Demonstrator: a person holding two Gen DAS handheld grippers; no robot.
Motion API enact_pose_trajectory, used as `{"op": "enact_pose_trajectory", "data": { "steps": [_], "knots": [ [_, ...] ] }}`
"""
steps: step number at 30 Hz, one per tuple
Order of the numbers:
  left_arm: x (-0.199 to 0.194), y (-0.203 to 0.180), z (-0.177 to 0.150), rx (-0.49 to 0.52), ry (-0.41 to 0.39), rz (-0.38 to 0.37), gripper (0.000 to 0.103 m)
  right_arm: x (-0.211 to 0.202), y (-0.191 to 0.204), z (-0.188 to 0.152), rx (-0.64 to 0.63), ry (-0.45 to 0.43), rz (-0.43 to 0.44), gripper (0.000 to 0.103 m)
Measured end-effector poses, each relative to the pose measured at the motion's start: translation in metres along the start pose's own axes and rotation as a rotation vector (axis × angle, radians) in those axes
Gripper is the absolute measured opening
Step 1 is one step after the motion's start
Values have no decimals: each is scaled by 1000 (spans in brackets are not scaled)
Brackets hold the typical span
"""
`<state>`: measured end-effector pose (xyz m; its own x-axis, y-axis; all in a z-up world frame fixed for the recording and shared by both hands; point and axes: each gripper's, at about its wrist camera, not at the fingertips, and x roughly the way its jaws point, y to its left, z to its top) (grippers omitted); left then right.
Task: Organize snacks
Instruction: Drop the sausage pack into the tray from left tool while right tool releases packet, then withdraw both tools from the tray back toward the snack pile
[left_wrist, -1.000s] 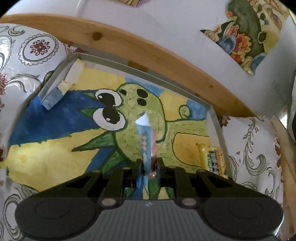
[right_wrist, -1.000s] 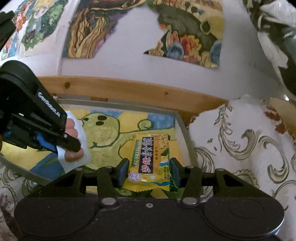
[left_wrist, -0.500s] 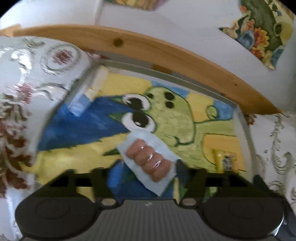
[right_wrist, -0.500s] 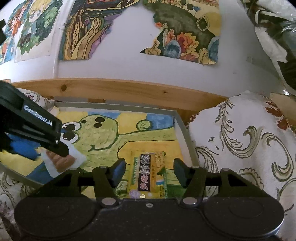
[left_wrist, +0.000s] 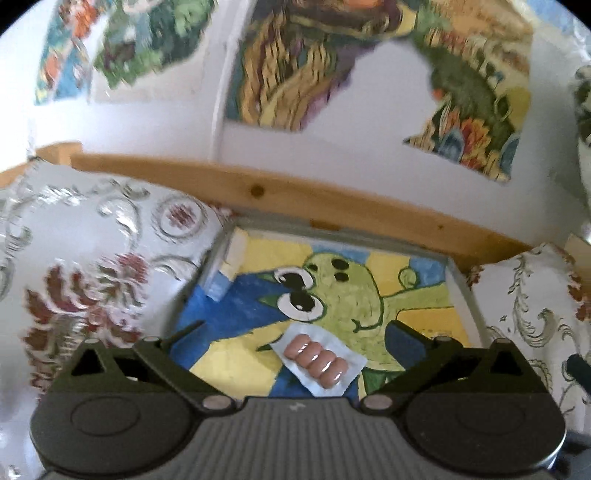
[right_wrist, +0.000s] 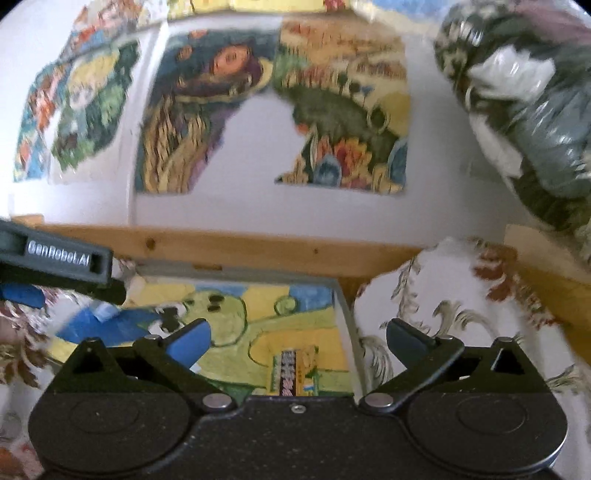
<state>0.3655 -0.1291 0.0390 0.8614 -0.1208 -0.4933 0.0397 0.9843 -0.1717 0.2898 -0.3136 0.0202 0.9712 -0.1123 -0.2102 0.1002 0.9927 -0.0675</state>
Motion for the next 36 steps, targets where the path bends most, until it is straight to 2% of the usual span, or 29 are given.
{"op": "enact_pose_trajectory", "data": {
  "steps": [6, 18, 28, 36],
  "knots": [
    [-46, 11, -10, -4, -55, 9, 103, -53, -3, 18, 34, -78, -5, 102],
    [-122, 45, -41, -47, -103, 16, 103, -133, 5, 9, 44, -95, 19, 102],
    [-169, 61, -79, 15, -127, 28, 103, -196, 14, -9, 47, -96, 21, 102],
    [-198, 69, -112, 114, -132, 44, 103, -237, 25, -26, 68, -32, 15, 102]
  ]
}}
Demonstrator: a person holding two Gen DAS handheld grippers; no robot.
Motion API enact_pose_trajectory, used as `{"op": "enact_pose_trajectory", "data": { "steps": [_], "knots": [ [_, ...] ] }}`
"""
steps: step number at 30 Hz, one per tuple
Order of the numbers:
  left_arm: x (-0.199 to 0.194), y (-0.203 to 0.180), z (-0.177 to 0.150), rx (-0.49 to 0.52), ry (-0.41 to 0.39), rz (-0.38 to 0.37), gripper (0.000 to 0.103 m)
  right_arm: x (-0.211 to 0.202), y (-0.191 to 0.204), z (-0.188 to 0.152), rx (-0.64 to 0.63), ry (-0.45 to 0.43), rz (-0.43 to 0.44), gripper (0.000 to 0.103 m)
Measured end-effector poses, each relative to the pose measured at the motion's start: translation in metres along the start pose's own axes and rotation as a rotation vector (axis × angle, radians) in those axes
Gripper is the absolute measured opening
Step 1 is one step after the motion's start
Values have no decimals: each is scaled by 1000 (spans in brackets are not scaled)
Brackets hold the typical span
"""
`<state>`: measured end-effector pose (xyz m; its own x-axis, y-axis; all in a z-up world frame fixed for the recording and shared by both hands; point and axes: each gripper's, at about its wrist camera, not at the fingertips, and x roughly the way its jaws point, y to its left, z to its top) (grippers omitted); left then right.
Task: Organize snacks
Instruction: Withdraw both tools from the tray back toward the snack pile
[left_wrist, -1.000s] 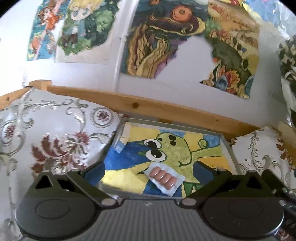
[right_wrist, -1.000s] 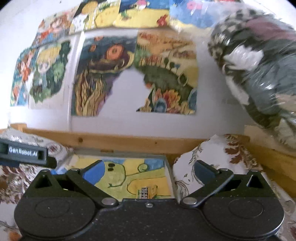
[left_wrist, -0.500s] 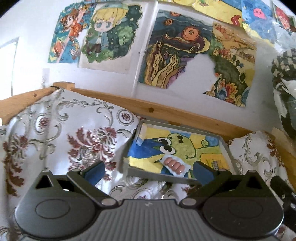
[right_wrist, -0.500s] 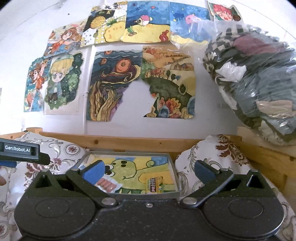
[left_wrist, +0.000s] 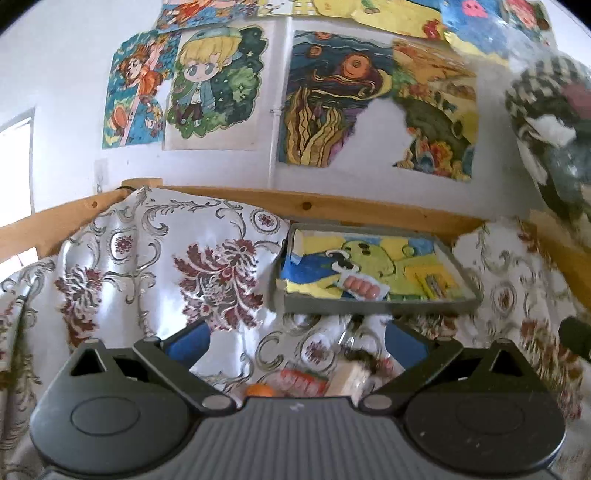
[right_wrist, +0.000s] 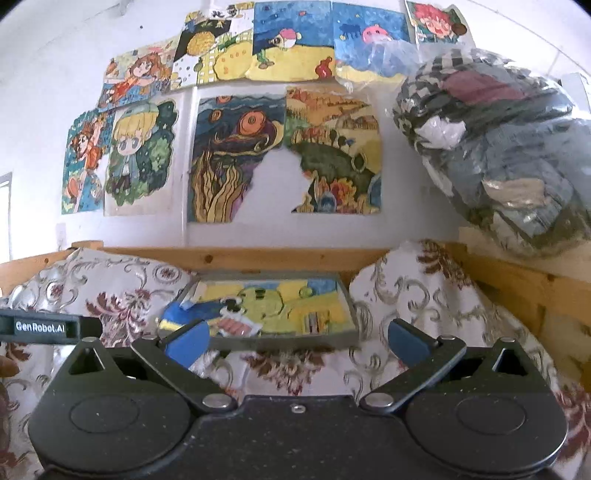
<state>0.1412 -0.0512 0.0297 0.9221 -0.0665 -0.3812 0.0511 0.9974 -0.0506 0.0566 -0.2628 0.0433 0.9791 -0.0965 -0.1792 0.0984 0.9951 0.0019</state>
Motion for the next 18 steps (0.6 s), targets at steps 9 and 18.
{"op": "enact_pose_trajectory", "data": {
  "steps": [9, 18],
  "knots": [
    [-15, 13, -28, 76, 95, 9, 103, -19, 14, -23, 25, 158, 17, 102],
    [-16, 23, -40, 101, 213, 35, 103, -18, 23, -35, 29, 278, 51, 102]
  ]
}}
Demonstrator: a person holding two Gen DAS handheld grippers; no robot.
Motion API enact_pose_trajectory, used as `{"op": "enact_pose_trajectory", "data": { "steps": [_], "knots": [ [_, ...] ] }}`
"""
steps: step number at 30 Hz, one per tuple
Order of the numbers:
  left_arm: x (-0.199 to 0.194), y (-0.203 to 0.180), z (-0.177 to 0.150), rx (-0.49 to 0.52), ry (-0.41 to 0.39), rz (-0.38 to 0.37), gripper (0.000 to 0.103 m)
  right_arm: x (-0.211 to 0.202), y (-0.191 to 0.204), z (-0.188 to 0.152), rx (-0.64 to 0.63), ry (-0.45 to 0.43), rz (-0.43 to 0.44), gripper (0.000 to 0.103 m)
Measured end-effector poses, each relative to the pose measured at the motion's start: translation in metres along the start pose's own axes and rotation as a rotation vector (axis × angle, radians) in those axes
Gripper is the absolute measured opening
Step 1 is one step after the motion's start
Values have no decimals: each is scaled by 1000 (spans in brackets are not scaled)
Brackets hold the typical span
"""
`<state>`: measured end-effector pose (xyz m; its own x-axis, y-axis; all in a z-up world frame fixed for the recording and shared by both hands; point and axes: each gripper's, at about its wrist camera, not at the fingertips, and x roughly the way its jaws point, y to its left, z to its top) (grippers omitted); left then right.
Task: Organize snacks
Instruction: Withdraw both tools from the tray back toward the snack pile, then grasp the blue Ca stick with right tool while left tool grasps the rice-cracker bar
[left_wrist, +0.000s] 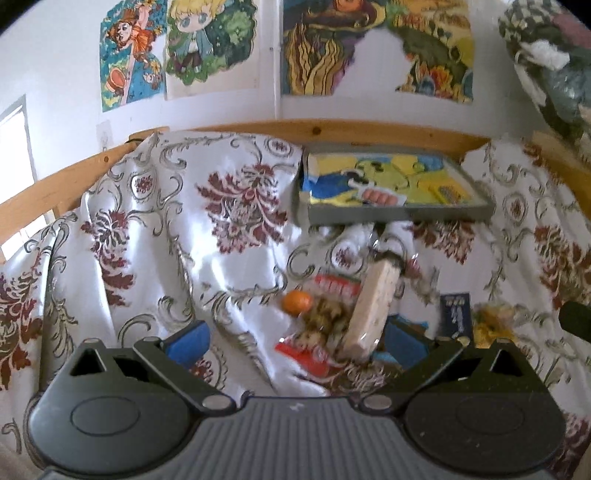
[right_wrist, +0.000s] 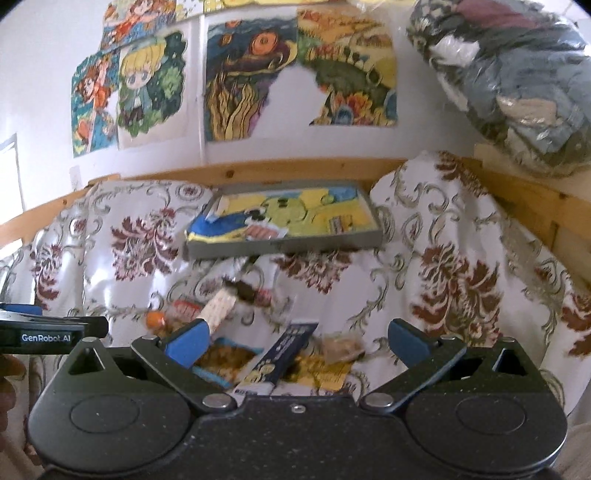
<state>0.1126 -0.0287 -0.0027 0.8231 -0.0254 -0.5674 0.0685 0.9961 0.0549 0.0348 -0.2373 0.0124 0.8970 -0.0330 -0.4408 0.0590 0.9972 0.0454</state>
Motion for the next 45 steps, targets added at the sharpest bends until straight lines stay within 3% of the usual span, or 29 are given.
{"op": "enact_pose_trajectory", "data": {
  "steps": [10, 21, 30, 38, 45],
  "knots": [
    [17, 7, -6, 44, 126, 27, 103, 19, 9, -5, -28, 136, 33, 102],
    [41, 1, 2, 107, 175, -24, 103, 47, 3, 0, 4, 267, 85, 102],
    [74, 1, 12, 76, 155, -71, 103, 84, -6, 9, 18, 327, 106, 102],
    [95, -10, 18, 124, 105, -99, 103, 117, -4, 11, 19, 333, 149, 102],
    [113, -12, 27, 104, 100, -184, 102, 136, 1, 1, 25, 376, 173, 88]
  ]
}}
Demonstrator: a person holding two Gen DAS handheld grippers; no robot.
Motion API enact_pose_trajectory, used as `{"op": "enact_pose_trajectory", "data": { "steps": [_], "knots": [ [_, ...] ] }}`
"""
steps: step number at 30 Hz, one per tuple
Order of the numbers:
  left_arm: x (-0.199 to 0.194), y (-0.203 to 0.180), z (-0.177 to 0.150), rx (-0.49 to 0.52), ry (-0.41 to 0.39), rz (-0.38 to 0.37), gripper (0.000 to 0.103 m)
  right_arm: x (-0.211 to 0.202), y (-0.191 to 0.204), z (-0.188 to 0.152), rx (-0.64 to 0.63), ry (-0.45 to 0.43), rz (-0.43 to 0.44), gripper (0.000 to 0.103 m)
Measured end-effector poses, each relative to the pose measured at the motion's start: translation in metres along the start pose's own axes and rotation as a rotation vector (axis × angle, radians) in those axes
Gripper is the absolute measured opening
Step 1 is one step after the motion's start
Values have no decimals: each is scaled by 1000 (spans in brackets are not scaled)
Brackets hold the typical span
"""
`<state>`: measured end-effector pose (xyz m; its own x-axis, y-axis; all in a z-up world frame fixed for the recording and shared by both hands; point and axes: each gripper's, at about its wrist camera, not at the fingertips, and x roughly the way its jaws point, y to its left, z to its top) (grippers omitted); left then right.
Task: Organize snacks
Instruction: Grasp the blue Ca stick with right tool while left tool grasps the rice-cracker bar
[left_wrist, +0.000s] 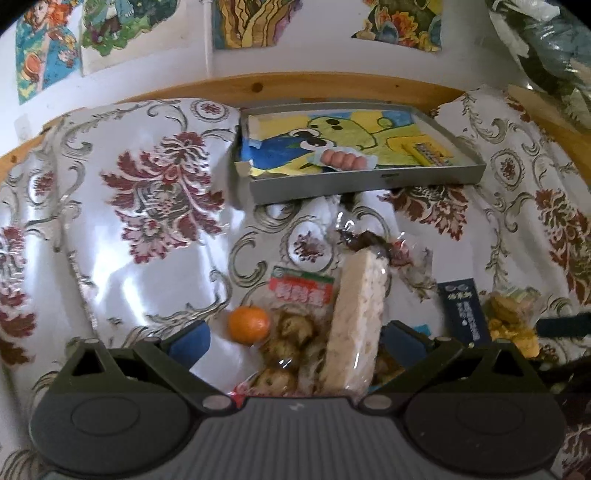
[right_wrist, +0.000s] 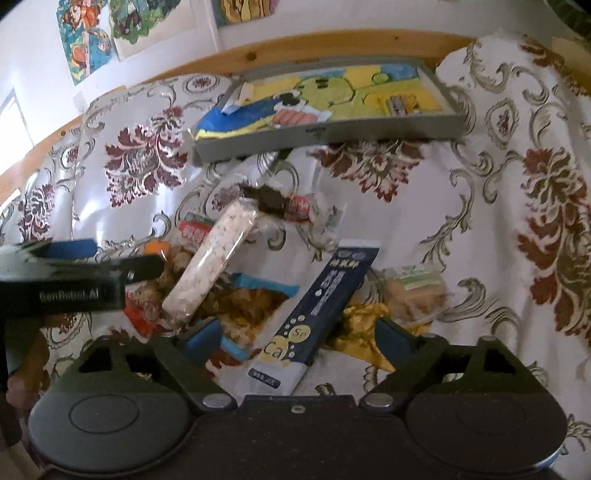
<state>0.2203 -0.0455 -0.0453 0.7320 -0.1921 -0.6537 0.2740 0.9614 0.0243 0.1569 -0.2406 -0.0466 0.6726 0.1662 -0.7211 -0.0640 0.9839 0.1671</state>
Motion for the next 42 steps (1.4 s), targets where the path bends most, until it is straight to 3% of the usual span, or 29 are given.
{"op": "enact_pose_trajectory", "data": {
  "steps": [10, 13, 15, 17, 20, 25, 27, 30, 36, 42],
  "knots": [
    [21, -3, 4, 7, 31, -112, 84, 20, 3, -1, 14, 37, 28, 59],
    [24, -9, 4, 40, 36, -135, 80, 26, 1, 0, 30, 43, 15, 58],
    [28, -14, 4, 67, 49, -134, 72, 30, -1, 1, 41, 52, 7, 58],
    [33, -17, 4, 82, 68, -131, 58, 34, -3, 1, 52, 63, 0, 58],
    [41, -17, 3, 79, 106, -127, 48, 38, -4, 0, 63, 77, 3, 53],
    [42, -15, 1, 62, 120, -153, 39, 40, -1, -1, 55, 70, 11, 46],
    [42, -16, 1, 64, 124, -148, 38, 40, 0, 0, 63, 64, 24, 39],
    [42, -12, 3, 24, 133, -144, 38, 38, -1, 2, 74, 48, 44, 37],
    [45, 1, 5, -70, 156, -165, 38, 41, -2, 5, 115, 27, 99, 36],
    [44, -4, 4, -41, 143, -137, 39, 52, -9, 10, 214, 24, 139, 38]
  ]
}}
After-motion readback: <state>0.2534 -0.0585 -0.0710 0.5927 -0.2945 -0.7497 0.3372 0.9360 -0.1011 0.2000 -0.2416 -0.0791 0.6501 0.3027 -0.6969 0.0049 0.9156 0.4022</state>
